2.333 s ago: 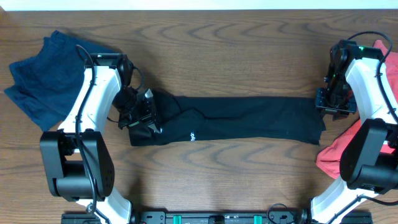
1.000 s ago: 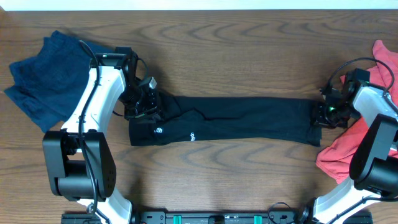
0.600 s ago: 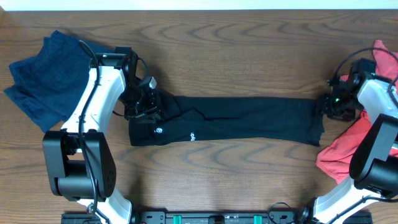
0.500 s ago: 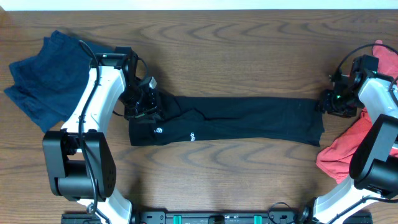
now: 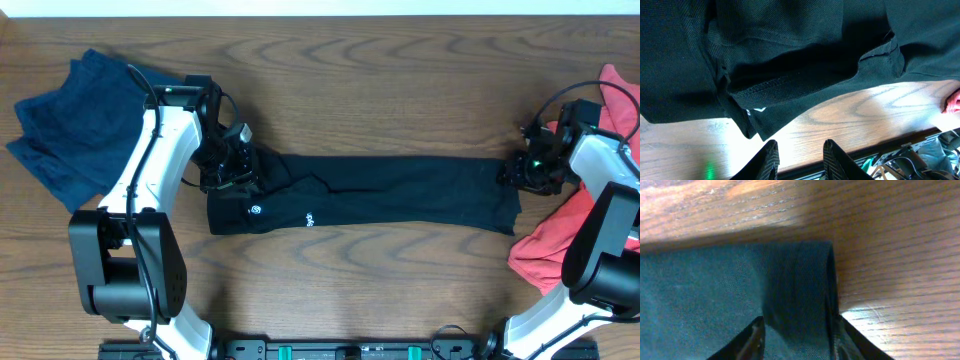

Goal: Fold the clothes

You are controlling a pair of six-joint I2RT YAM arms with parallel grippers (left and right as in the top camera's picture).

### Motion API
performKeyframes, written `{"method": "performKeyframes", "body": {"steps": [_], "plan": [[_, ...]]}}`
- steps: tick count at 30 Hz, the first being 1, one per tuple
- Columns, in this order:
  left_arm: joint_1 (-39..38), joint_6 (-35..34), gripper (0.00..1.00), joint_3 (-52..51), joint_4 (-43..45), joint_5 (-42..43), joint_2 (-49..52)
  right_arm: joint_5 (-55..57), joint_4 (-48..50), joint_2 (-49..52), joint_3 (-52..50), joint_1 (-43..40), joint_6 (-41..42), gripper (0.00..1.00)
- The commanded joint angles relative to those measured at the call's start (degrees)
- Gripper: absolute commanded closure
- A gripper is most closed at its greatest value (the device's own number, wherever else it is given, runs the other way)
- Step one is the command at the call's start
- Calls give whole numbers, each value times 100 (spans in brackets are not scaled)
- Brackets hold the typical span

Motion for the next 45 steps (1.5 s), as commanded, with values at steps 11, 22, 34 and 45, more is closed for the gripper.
{"method": "performKeyframes", "body": {"steps": [11,22,34,45], "plan": [[2,-9,68,42,-9,-13,17,-70,118,46,55,31,28,76],[2,-9,68,42,-7,-13,17,-70,-42,-13,140,28,50,99],[2,-9,68,42,13,-13,17,-568,319,-146,973,42,197,99],[2,-9,68,39,57,-13,17,-1657,505,-146,973,42,391,99]]}}
